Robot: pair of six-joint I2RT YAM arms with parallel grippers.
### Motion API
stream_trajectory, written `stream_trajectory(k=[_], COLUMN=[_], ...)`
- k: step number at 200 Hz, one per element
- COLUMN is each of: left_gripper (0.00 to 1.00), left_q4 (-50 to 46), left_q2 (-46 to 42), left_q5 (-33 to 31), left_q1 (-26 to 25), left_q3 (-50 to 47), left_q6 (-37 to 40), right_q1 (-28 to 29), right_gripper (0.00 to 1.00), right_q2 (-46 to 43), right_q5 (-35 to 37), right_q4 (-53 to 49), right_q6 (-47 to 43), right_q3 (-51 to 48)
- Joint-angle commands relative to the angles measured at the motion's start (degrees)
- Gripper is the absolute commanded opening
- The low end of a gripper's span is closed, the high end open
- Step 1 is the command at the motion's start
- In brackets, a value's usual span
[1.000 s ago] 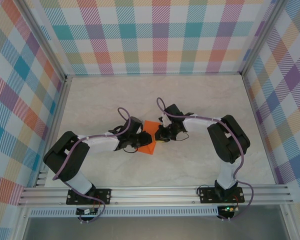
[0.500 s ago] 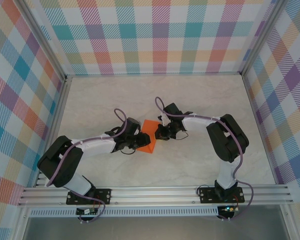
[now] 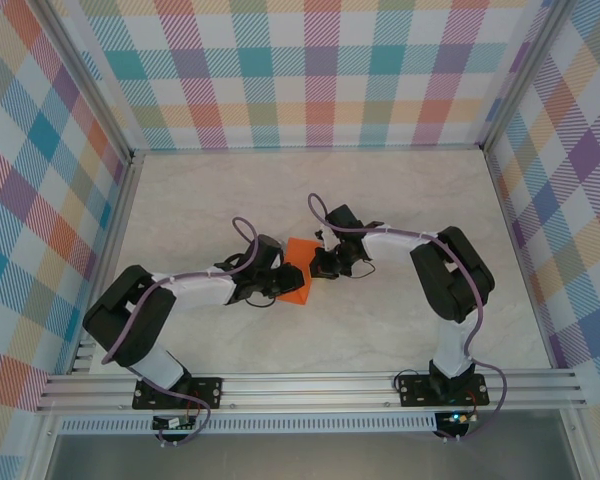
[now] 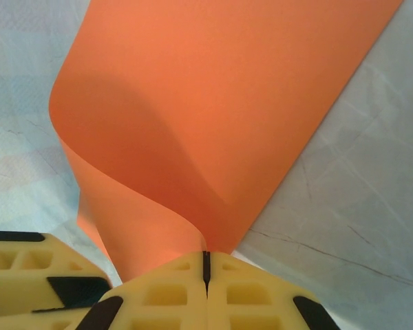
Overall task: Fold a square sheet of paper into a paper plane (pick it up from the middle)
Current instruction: Fold the triangle a second time at the center of the table.
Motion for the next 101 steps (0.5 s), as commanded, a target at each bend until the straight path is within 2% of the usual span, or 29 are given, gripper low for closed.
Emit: stream_trajectory(k=[1, 101], left_gripper=[0.22, 0.22], left_q4=[2.00, 1.96], left_q2=[1.14, 3.33], left_q5=[1.58, 2.27], left_q1=[0.20, 0.16], left_q3=[-0.39, 0.34], left_q6=[-0.32, -0.32], right_q1=[0.02, 0.02], right_gripper=[0.04, 0.05], right_q2=[1.42, 3.02], right_q5=[0.54, 1.15], right_q4=[-1.55, -2.00], right_q6=[-1.12, -0.76], right_q3=[1.92, 3.39])
